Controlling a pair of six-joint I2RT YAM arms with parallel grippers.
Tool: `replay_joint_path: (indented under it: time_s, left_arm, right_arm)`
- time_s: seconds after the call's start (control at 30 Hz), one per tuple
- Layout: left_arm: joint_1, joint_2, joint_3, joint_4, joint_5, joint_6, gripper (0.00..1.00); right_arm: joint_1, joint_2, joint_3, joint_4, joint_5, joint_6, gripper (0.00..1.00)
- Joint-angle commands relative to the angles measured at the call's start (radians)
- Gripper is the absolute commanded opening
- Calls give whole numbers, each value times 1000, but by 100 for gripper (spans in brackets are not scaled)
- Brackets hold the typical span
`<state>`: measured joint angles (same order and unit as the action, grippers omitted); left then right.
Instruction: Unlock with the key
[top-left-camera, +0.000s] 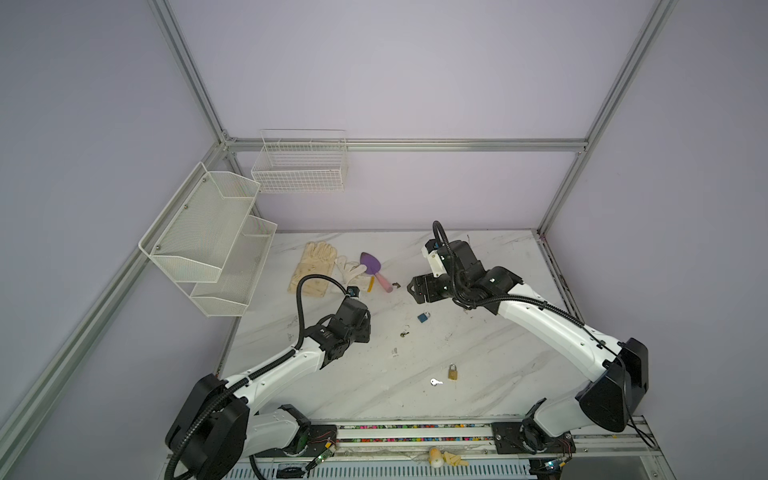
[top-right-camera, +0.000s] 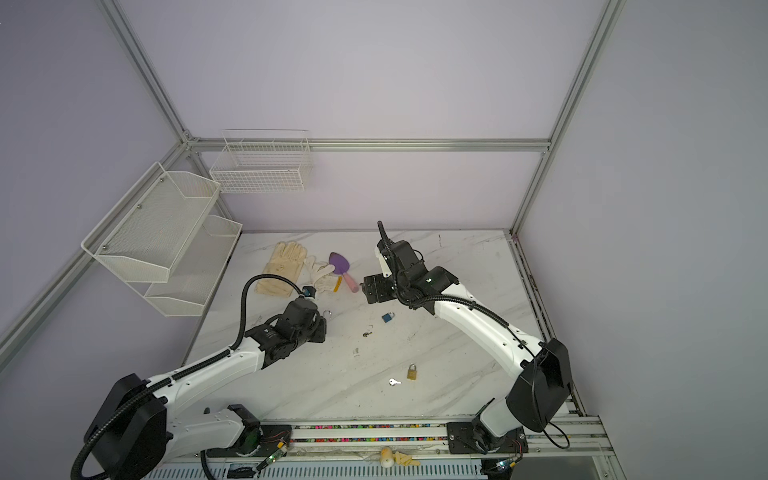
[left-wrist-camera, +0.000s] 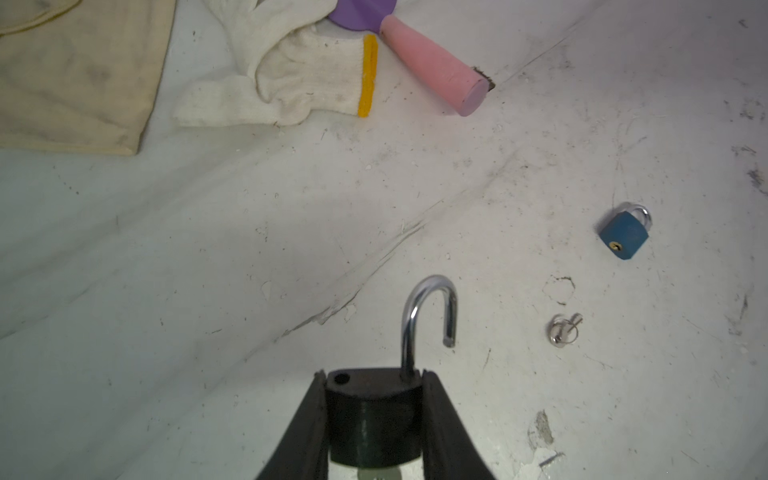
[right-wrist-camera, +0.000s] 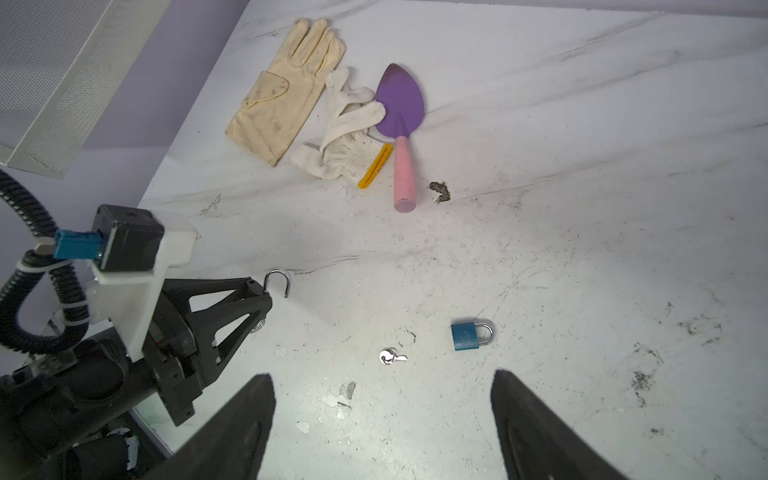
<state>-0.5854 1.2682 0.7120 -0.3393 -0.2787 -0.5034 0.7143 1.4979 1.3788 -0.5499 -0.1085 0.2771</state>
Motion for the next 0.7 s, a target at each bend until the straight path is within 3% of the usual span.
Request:
replay_joint_path:
  time_s: [0.0, 0.23, 0.6, 0.67]
  left_arm:
    - [21, 87, 152, -77, -35, -112, 0]
    - [60, 236, 209, -100, -30, -163, 0]
    - [89, 291, 169, -106, -43, -219, 0]
    - [91, 296, 159, -108, -41, -237, 9]
  right_arm:
    - [1, -36, -32, 63, 12, 47, 85]
    - [1, -47, -77, 74, 13, 57, 85]
    - [1, -22, -125, 83, 47, 101, 85]
    - [2, -17, -127, 78, 51, 116, 85]
